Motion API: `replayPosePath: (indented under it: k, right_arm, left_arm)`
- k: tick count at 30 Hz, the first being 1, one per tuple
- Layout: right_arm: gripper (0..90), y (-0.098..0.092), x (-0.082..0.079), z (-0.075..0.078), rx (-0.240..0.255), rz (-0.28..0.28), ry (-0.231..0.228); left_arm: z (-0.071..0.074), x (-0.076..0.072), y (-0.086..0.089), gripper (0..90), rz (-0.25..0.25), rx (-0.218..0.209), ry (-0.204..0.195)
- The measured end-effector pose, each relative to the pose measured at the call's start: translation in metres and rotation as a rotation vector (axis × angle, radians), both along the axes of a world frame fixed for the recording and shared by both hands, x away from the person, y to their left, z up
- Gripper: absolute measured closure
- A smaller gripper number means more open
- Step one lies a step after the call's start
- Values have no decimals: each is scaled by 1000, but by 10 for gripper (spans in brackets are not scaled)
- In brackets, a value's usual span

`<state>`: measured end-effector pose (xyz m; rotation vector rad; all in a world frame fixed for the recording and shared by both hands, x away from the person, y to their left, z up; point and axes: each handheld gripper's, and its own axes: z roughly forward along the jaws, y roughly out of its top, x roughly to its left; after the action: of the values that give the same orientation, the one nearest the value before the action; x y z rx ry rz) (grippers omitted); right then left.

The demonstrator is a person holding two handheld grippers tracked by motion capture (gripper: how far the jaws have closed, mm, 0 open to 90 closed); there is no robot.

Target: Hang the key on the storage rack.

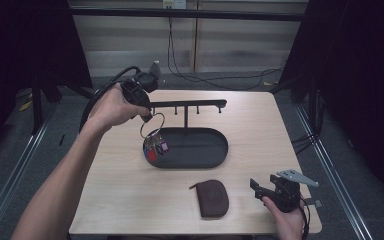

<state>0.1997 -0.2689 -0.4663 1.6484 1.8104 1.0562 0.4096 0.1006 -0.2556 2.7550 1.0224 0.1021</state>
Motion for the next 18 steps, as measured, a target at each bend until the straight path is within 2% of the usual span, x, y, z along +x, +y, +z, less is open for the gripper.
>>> replayPosePath:
  k: [3,6,10,12,18]
  right_arm:
    - [230,0,0,0,2,-2,3]
    - [230,0,-1,0,1,-3,2]
    - [230,0,-1,0,2,-4,3]
    - [230,0,-1,0,4,-4,3]
    - [230,0,-1,0,9,-1,5]
  left_arm:
    - [-6,4,-2,880,7,-4,4]
    - [-10,9,-4,880,16,12,6]
    - [-14,14,-4,880,25,3,10]
    - [-14,15,-5,880,33,0,-5]
    - [-15,18,-5,880,36,-9,4]
